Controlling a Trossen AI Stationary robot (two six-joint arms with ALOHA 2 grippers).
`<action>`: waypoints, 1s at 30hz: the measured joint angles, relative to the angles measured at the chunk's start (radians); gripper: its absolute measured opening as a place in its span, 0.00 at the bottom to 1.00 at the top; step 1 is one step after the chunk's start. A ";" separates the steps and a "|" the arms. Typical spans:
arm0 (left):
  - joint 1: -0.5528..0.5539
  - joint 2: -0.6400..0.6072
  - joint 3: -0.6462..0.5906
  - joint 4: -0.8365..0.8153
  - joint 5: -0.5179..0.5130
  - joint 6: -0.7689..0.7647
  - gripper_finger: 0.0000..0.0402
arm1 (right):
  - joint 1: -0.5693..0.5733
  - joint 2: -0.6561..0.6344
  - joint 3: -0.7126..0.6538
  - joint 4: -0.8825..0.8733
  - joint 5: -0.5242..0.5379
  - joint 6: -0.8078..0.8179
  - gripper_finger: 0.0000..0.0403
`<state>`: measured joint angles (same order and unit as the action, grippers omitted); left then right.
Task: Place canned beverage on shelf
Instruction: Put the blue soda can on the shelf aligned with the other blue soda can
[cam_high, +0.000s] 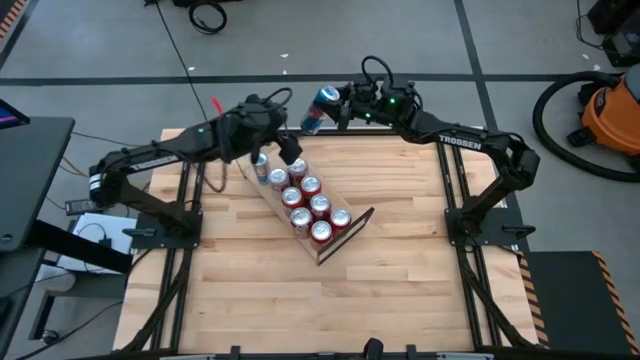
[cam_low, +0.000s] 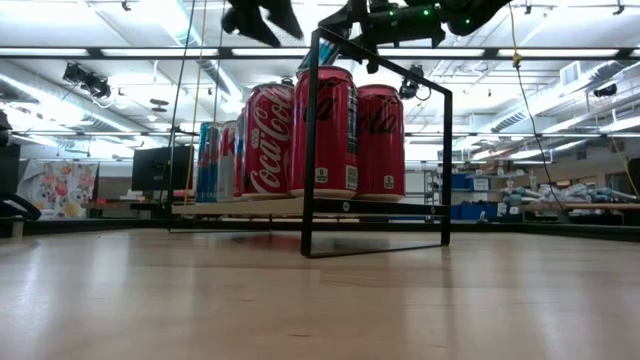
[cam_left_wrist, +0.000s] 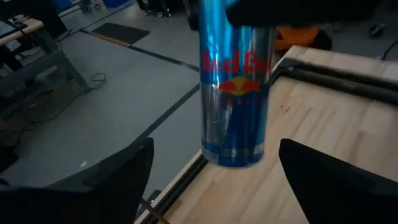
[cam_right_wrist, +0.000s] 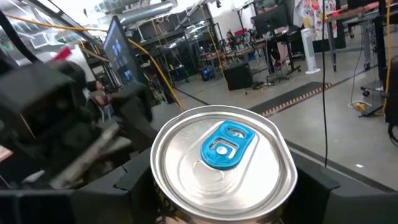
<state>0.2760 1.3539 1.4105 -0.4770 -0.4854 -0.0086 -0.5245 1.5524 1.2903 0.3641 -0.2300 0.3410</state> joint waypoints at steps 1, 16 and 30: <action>-0.005 -0.015 0.000 -0.011 0.000 -0.014 0.89 | 0.001 0.000 0.000 -0.001 0.001 -0.003 0.64; -0.046 -0.182 -0.001 -0.074 0.001 -0.214 0.89 | 0.097 0.160 0.055 0.025 0.053 -0.030 0.64; -0.149 -0.245 -0.001 -0.056 0.000 -0.247 0.90 | 0.131 0.383 0.260 -0.086 0.159 -0.177 0.64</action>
<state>0.1270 1.1090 1.4097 -0.5330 -0.4852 -0.2560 -0.3939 1.9356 1.5505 0.2784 -0.0708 0.1644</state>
